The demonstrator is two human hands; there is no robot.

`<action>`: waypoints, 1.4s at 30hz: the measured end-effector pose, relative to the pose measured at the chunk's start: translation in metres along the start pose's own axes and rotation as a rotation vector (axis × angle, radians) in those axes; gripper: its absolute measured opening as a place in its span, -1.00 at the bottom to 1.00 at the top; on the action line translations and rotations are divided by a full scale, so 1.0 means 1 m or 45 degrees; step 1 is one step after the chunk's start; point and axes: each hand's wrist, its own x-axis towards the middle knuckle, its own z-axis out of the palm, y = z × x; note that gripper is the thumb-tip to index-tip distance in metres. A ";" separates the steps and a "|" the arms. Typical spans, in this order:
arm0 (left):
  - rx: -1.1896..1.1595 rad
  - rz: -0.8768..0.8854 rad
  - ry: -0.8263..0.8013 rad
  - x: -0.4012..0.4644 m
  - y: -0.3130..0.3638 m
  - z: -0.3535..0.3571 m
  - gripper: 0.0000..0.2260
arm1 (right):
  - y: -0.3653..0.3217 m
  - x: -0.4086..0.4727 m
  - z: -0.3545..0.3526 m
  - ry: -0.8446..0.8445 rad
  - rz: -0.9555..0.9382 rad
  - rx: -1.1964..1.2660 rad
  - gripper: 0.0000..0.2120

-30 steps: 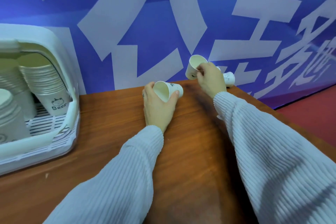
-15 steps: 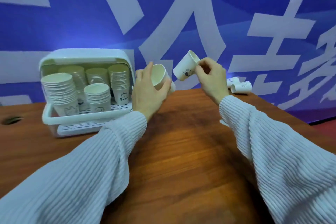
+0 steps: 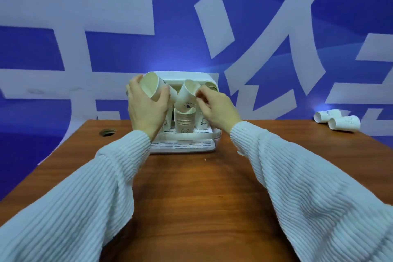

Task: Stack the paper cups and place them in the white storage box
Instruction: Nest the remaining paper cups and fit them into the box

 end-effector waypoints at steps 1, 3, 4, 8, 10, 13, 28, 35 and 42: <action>-0.003 0.001 -0.004 0.002 -0.002 -0.002 -0.41 | -0.002 0.001 0.003 -0.040 -0.029 -0.065 -0.92; 0.021 0.006 -0.035 0.004 -0.005 -0.004 -0.41 | -0.001 0.005 0.009 -0.154 -0.025 -0.133 -0.90; 0.050 0.017 -0.063 0.005 -0.008 -0.004 -0.41 | 0.000 0.007 0.012 -0.237 0.008 -0.151 -0.88; 0.153 0.110 -0.234 0.011 -0.014 0.003 -0.38 | 0.001 0.010 0.026 -0.450 0.024 -0.342 -0.72; 0.211 0.158 -0.293 0.016 -0.014 0.009 -0.37 | 0.000 0.012 0.030 -0.522 -0.051 -0.468 -0.60; 0.337 0.221 -0.350 0.024 -0.011 0.018 -0.37 | -0.007 0.016 0.027 -0.674 -0.072 -0.543 -0.42; 0.365 0.357 -0.561 0.038 -0.016 0.046 -0.65 | 0.011 0.003 0.046 -0.289 -0.011 -0.094 -0.89; 0.781 0.592 -0.743 0.035 -0.028 0.045 -0.69 | 0.009 -0.004 0.046 -0.125 0.017 -0.070 -0.92; 1.165 0.939 -0.534 0.026 -0.042 0.044 -0.62 | 0.003 -0.005 0.043 -0.107 0.135 -0.004 -0.79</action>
